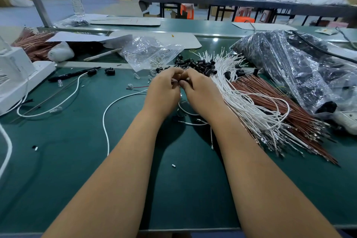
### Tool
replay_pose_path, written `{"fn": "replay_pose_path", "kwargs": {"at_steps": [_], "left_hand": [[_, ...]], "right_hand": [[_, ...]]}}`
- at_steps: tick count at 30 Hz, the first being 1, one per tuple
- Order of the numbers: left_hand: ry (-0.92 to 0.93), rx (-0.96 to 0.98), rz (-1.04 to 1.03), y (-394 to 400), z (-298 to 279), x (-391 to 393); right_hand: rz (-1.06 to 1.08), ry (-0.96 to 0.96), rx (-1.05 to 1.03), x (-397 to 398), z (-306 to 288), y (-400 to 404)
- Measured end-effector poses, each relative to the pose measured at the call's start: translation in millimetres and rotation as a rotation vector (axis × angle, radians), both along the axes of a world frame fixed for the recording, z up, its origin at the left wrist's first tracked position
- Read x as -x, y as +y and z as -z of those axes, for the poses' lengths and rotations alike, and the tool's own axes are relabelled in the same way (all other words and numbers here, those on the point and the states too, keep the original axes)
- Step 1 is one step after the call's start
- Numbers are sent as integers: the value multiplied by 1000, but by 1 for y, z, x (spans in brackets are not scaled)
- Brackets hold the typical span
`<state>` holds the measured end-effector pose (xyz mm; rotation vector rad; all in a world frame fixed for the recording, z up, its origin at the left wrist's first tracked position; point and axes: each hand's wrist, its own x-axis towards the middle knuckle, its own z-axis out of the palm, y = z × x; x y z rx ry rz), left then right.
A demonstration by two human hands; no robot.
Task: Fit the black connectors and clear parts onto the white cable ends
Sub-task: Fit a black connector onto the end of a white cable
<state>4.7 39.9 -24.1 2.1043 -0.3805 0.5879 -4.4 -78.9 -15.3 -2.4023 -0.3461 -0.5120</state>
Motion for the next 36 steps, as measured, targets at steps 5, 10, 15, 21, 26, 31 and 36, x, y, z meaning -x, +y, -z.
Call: {"fn": "replay_pose_path", "kwargs": {"at_steps": [5,10,15,21,26,31,36], "left_hand": [[6,-54,-163,9,3,-6],[-54,-69,-95,9,-1,0],[-112,-17,-84,6,-2,1],[-92,21,-89,8,-2,0],[-89,29,-93,8,-2,-1],[-95,35,-89,8,-1,-3],[-88,28,-78,8,0,-3]], "right_hand": [[85,-43,-5,-3,2,-6],[20,-55,-92,-5,2,-5],[16,-62,-236,-5,2,-6],[60,-52,-309,-3,-2,-6],[85,-41,-356,-2,-6,-7],[87,-5,-413,-1,-9,-7],[87,-16,-508,0,-12,-8]]}}
